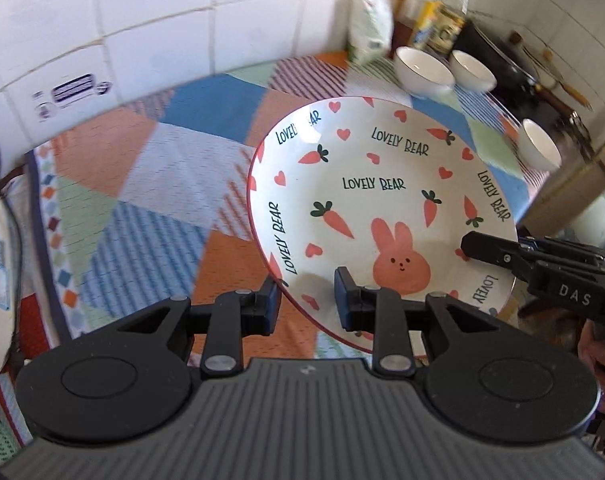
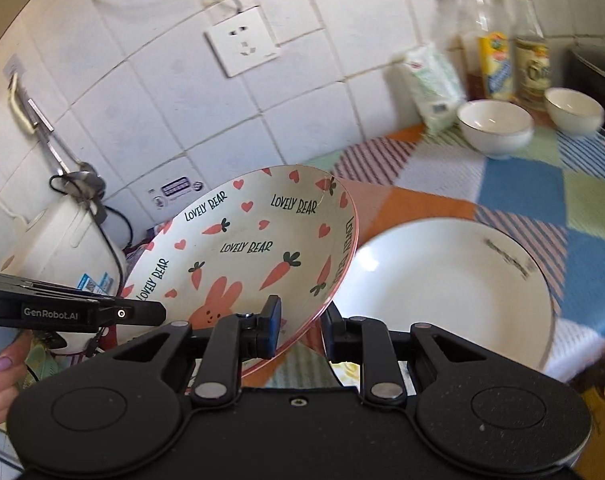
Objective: Organize plates and bowls
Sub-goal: 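Lift the bunny plate with both grippers and carry it over the white plate, then lower the bunny plate onto the white plate and open both grippers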
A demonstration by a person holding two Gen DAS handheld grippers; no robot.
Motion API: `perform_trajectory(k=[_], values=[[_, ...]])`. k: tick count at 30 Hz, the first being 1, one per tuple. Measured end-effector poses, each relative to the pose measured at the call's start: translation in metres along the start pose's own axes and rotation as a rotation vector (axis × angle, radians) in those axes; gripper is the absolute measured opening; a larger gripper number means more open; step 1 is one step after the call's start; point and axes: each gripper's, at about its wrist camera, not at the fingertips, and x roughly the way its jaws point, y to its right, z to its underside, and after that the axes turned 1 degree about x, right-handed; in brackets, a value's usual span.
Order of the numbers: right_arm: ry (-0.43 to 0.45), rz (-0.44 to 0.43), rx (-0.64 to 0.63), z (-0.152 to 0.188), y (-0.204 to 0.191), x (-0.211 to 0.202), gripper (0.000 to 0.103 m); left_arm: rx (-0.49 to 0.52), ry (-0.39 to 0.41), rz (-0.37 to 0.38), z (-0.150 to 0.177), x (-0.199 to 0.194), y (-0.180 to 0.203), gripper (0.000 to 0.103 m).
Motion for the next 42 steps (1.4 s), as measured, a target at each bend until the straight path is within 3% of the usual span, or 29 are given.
perform_trajectory(k=[6,13,24,32,42], values=[[0.012,0.046,0.051,0.006,0.027,-0.016,0.026,0.027,-0.032,0.049,-0.008,0.021,0.023,0.026],[-0.018,0.096,0.150,0.005,0.070,-0.014,0.026,0.052,-0.073,0.050,-0.015,0.058,0.060,0.026],[-0.065,0.081,0.211,-0.005,0.118,-0.005,0.026,0.002,-0.166,0.052,-0.030,0.097,0.079,0.027],[-0.132,0.109,0.161,-0.012,0.122,0.007,0.026,-0.007,-0.235,0.051,-0.036,0.107,0.084,0.029],[-0.168,0.171,0.068,-0.021,0.113,0.010,0.026,-0.038,-0.266,0.065,-0.038,0.111,0.082,0.030]])
